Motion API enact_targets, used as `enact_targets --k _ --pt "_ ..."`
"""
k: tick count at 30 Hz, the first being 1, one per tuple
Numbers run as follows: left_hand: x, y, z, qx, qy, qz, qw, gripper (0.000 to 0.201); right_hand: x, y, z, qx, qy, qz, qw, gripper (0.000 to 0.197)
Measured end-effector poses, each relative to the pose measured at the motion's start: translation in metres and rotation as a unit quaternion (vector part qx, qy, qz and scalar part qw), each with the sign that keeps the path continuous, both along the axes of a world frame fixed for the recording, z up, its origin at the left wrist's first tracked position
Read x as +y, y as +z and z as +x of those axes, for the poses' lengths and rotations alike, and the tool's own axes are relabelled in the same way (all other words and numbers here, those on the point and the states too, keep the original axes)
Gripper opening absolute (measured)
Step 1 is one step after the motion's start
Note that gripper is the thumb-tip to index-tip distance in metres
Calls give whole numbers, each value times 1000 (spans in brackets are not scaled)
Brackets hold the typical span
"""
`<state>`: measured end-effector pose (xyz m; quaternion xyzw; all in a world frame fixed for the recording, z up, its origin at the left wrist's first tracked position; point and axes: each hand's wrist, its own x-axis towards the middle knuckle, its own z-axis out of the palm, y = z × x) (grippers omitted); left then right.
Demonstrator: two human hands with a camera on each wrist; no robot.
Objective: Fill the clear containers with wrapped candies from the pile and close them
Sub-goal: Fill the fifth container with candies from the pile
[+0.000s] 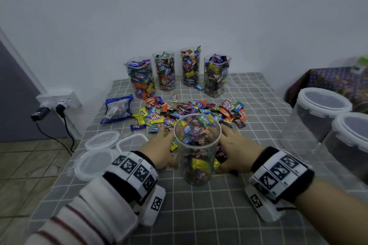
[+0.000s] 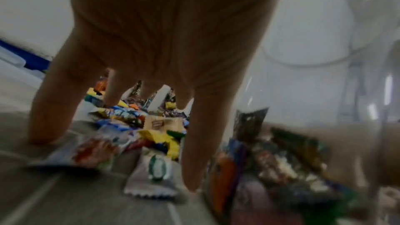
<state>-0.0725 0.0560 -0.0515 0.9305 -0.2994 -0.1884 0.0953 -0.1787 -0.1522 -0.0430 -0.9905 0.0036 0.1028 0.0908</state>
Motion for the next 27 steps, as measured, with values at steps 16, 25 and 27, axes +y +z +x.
enact_targets --k 16,25,27 --pt "-18 -18 15 -77 -76 35 993 62 0 -11 24 45 29 -16 998 61" --pt "-22 -14 25 -92 -7 20 996 19 -1 -12 27 -18 41 -6 999 39" --pt "-20 -9 23 -99 1 15 995 19 -1 -13 29 -20 39 -7 999 38"
